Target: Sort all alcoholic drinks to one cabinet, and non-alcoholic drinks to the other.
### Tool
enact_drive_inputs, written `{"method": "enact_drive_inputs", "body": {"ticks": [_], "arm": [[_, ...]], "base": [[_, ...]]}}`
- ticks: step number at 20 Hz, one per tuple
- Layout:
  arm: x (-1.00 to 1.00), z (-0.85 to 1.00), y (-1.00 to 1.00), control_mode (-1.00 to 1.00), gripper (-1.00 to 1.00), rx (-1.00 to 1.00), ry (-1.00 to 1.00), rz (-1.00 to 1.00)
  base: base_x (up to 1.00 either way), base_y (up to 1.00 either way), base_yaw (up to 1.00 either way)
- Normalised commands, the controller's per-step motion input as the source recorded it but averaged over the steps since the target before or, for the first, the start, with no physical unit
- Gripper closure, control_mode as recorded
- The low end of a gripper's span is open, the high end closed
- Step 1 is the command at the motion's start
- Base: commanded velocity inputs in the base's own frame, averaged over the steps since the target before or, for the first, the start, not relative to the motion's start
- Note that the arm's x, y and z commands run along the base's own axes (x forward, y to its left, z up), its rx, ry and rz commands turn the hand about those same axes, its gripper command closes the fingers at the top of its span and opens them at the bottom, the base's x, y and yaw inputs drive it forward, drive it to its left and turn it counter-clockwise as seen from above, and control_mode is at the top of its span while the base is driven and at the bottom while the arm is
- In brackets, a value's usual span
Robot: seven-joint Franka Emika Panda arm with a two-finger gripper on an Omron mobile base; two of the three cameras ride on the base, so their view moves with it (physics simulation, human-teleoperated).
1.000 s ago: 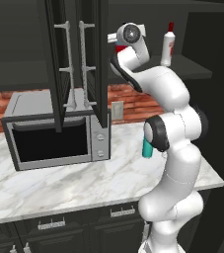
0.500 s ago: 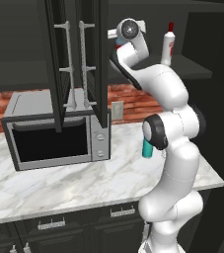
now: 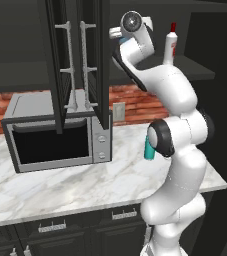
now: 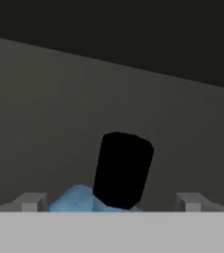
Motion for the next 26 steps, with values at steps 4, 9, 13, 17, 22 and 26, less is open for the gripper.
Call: {"method": "enact_drive_inputs", "body": {"ticks": [4, 9, 13, 17, 22, 26], "arm": [[-0.43, -0.18, -0.10, -1.00, -1.00, 0.00, 0.00, -0.06], [-0.18, -0.12, -0.04, -1.00, -1.00, 0.01, -0.01, -0.06], [-0.54, -0.11, -0.10, -1.00, -1.00, 0.00, -0.02, -0.06], [-0.77, 0.00, -0.19, -1.00, -1.00, 0.00, 0.00, -0.05], [-0.86, -0.04, -0.24, -1.00, -1.00, 0.00, 0.00, -0.02], [-0.87, -0.16, -0.23, -1.00, -1.00, 0.01, 0.01, 0.00]], "base": [[0.00, 0.00, 0.00], [0.00, 0.00, 0.00], [0.00, 0.00, 0.00], [0.00, 0.00, 0.00], [0.00, 0.00, 0.00], [0.00, 0.00, 0.00]]}}
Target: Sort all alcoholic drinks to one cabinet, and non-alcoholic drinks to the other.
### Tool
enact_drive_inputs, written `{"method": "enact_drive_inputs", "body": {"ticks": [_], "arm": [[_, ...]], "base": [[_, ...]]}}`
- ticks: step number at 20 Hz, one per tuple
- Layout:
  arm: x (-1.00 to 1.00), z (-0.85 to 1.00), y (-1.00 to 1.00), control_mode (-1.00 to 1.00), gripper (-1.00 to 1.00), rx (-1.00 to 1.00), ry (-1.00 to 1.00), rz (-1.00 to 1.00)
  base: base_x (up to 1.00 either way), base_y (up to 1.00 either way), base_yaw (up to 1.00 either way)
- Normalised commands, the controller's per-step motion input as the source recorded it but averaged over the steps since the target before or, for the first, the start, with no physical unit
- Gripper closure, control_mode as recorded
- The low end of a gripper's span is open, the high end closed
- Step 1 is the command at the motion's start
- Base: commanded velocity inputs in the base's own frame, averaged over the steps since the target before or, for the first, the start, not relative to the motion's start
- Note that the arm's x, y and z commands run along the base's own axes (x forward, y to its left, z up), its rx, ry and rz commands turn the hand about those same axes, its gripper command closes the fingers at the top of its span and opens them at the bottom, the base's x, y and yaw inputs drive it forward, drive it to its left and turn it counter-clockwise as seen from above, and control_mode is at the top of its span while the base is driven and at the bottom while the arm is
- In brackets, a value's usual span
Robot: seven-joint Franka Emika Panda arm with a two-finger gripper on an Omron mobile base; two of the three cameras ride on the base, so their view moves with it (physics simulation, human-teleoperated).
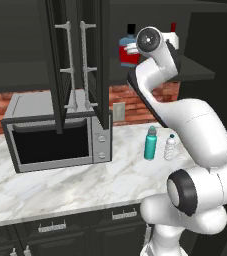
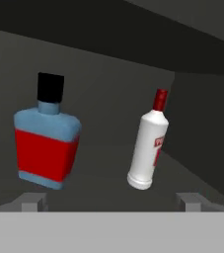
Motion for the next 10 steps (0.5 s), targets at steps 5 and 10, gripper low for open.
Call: {"method": "enact_drive_inputs", "body": {"ticks": [5, 10], "arm": [[-0.77, -0.34, -0.07, -1.00, -1.00, 0.01, 0.06, 0.00], [-0.66, -0.33, -0.02, -1.00, -1.00, 0.02, 0.13, 0.00]], "base": [[0.00, 0.00, 0.00], [0.00, 0.00, 0.00]]}}
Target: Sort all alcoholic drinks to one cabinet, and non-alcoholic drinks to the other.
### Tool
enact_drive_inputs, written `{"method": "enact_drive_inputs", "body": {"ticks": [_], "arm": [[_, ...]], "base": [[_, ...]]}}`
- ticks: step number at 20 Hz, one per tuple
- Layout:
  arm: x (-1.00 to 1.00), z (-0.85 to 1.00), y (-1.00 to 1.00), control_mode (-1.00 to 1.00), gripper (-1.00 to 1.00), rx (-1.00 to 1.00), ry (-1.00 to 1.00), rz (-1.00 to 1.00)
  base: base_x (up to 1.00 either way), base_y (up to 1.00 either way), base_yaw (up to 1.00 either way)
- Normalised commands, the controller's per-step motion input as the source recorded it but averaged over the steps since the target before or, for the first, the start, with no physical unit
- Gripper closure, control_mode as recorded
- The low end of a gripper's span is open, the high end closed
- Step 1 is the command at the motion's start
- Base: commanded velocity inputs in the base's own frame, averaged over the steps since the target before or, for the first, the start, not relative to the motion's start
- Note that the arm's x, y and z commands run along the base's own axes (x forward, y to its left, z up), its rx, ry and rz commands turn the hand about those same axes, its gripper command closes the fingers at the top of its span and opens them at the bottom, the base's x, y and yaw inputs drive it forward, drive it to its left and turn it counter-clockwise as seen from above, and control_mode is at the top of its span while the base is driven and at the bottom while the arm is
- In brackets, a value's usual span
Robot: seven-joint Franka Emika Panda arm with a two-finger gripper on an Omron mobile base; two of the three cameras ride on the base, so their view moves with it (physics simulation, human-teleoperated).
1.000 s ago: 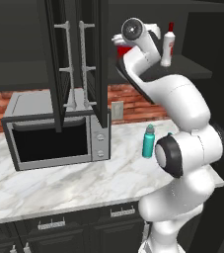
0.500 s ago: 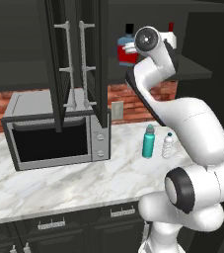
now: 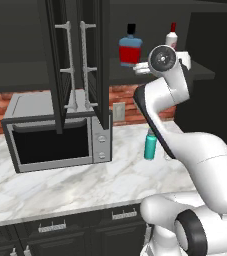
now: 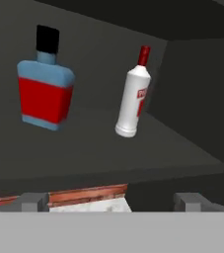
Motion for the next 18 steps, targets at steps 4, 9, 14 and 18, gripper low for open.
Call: {"method": "enact_drive_inputs", "body": {"ticks": [4, 9, 14, 18], "arm": [[-0.56, -0.27, -0.04, -1.00, -1.00, 0.00, 0.19, 0.00], [-0.50, -0.36, -0.04, -1.00, -1.00, 0.01, 0.18, 0.00], [-0.44, -0.51, 0.00, -1.00, -1.00, 0.04, 0.12, 0.01], [-0.35, -0.53, 0.00, -1.00, -1.00, 0.06, 0.12, 0.02]], "base": [[0.00, 0.00, 0.00], [0.00, 0.00, 0.00], [0.00, 0.00, 0.00], [0.00, 0.00, 0.00]]}}
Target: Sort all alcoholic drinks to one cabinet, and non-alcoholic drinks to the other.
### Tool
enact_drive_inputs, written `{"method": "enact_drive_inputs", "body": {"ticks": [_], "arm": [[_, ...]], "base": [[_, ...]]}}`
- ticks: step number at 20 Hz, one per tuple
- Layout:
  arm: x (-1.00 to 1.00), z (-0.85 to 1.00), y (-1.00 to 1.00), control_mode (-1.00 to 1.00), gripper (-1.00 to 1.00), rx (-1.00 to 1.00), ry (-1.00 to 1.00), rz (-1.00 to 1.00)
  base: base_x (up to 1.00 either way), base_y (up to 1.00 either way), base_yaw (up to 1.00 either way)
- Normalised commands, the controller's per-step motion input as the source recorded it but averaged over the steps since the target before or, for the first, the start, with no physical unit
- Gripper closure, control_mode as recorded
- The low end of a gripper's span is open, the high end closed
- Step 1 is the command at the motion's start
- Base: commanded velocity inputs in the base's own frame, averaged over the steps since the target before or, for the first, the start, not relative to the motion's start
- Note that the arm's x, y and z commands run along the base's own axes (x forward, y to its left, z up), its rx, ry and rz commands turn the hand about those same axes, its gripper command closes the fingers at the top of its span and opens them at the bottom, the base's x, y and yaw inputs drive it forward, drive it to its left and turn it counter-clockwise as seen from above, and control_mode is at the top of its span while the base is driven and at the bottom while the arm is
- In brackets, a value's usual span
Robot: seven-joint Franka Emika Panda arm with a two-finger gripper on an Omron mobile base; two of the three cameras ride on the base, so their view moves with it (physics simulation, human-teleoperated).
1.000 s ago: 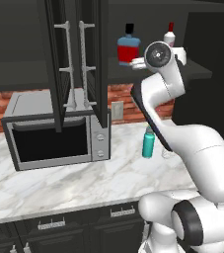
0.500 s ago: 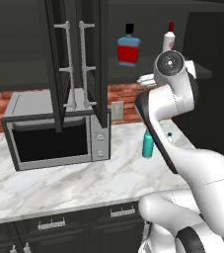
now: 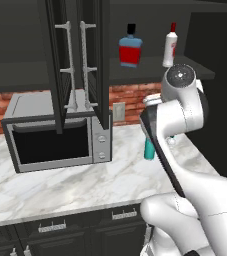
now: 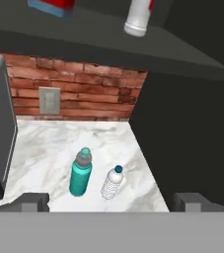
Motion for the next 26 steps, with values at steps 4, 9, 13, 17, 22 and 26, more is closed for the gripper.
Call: {"method": "enact_drive_inputs", "body": {"ticks": [4, 9, 13, 17, 22, 26], "arm": [[-0.23, -0.52, 0.00, -1.00, -1.00, 0.10, 0.13, 0.02], [-0.08, -0.51, 0.00, -1.00, -1.00, 0.13, 0.13, 0.02], [0.02, -0.29, 0.00, -1.00, -1.00, 0.15, 0.13, 0.00], [0.10, -0.24, 0.00, -1.00, -1.00, 0.12, 0.11, 0.00], [0.24, -0.30, 0.00, -1.00, -1.00, 0.07, 0.06, -0.01], [0.28, -0.39, 0.00, -1.00, -1.00, 0.04, 0.01, -0.02]], "base": [[0.00, 0.00, 0.00], [0.00, 0.00, 0.00], [0.00, 0.00, 0.00], [0.00, 0.00, 0.00], [0.00, 0.00, 0.00], [0.00, 0.00, 0.00]]}}
